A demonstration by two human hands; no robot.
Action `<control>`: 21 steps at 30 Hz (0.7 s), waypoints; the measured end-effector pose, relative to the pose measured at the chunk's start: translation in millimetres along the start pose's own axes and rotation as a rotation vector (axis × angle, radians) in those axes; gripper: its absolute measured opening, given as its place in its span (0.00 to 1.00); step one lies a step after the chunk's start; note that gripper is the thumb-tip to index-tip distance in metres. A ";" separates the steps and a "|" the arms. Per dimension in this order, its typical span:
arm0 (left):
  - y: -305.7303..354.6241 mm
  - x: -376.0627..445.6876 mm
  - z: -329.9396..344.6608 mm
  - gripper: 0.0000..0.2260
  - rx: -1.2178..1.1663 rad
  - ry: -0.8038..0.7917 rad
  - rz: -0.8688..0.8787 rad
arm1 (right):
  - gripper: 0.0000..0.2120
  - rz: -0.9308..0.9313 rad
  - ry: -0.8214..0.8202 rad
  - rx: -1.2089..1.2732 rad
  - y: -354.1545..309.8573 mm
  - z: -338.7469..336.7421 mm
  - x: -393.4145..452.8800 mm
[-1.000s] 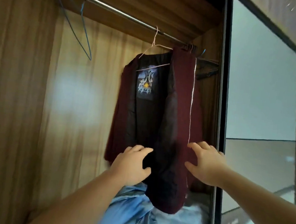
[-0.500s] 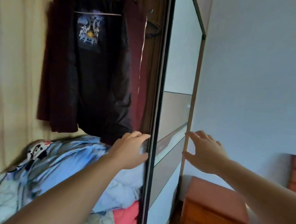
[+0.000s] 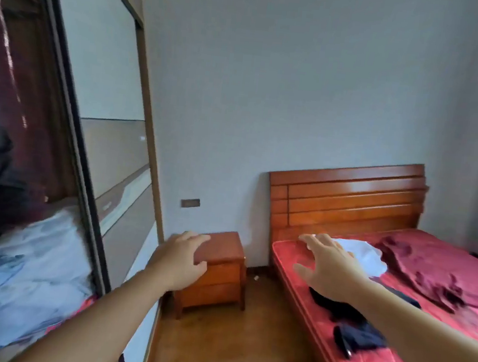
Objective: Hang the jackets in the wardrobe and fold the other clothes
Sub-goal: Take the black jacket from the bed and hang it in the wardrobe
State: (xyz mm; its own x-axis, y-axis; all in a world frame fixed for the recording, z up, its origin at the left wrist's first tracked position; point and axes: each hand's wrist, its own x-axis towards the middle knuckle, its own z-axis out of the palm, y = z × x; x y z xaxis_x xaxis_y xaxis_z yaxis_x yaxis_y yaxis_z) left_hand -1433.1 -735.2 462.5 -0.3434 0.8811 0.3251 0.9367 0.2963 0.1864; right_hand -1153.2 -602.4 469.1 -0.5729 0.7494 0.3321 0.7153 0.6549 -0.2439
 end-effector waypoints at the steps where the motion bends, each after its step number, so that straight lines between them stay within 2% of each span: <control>1: 21.8 -3.6 11.3 0.27 -0.024 -0.012 0.045 | 0.32 0.070 -0.016 -0.006 20.0 -0.2 -25.9; 4: 83.1 -11.8 40.4 0.26 -0.054 -0.044 0.218 | 0.31 0.270 -0.025 -0.042 66.8 -4.2 -100.9; 8: 136.5 -26.4 73.0 0.27 -0.158 -0.147 0.433 | 0.33 0.513 -0.028 -0.095 91.2 -16.7 -192.8; 13: 145.7 -57.0 110.3 0.27 -0.291 -0.296 0.492 | 0.33 0.761 -0.031 -0.166 75.2 -21.8 -289.5; 17: 153.2 -97.2 115.8 0.28 -0.330 -0.355 0.560 | 0.33 0.845 -0.040 -0.186 51.2 -20.0 -333.2; 21: 158.1 -125.4 104.7 0.28 -0.328 -0.362 0.590 | 0.32 0.819 -0.036 -0.174 31.3 -16.6 -346.5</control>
State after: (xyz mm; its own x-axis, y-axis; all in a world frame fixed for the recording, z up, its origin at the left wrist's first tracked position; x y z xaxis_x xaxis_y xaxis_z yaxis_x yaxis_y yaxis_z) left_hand -1234.8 -760.3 354.2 0.3043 0.9418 0.1427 0.8705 -0.3358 0.3599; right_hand -925.7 -843.2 361.5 0.1448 0.9861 0.0810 0.9606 -0.1205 -0.2506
